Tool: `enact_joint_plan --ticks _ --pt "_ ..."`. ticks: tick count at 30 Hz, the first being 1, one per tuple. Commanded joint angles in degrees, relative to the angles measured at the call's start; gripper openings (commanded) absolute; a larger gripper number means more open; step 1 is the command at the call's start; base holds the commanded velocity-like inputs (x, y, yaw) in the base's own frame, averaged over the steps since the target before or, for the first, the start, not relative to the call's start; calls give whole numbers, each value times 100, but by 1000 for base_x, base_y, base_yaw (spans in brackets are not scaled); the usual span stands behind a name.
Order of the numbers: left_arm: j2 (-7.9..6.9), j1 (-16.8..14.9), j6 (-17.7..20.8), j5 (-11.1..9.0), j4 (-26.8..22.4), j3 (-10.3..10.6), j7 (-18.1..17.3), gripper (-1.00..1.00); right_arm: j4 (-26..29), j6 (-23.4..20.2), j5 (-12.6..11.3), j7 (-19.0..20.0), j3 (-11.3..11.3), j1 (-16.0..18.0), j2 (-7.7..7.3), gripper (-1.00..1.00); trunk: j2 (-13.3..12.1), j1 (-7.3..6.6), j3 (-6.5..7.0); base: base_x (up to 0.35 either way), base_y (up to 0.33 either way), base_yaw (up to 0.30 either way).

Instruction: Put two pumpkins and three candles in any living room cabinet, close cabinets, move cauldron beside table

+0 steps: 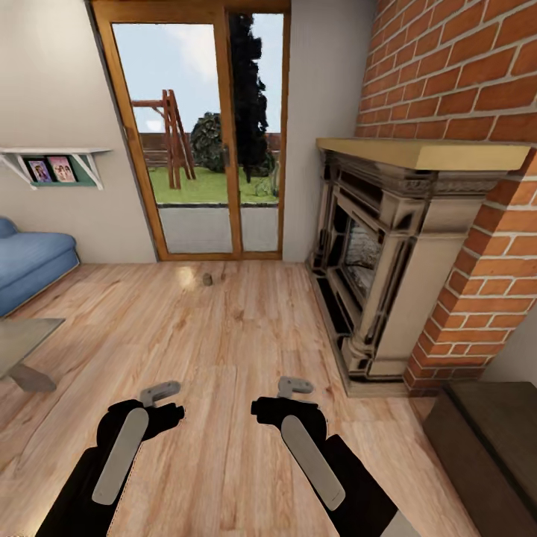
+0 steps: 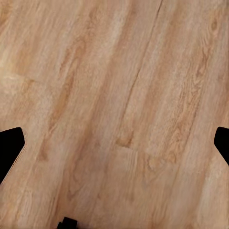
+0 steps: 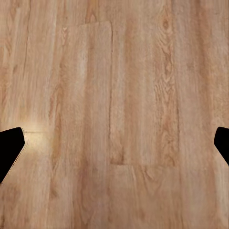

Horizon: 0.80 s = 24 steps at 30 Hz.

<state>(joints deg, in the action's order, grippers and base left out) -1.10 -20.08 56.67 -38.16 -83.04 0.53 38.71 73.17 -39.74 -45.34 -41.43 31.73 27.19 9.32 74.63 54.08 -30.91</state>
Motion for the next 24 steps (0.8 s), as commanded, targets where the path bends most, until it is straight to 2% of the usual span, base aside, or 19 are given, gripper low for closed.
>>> enact_joint_plan --ticks 1,9,21,24 --pt "-3 -5 9 -59 -1 7 58 100 4 -7 -53 -59 7 6 -1 100 3 3 -6 305 102 289" --pt "8 -5 4 -60 66 11 53 100 43 -7 -50 -51 4 6 -6 100 3 3 -6 312 74 235" --pt "-7 -5 2 -60 132 -18 49 100 -7 -7 -58 -43 0 6 -9 100 3 3 -6 325 3 13" --pt "-103 -6 0 -63 194 -32 42 100 6 -9 -56 -45 0 6 -9 100 3 3 -6 325 0 0"
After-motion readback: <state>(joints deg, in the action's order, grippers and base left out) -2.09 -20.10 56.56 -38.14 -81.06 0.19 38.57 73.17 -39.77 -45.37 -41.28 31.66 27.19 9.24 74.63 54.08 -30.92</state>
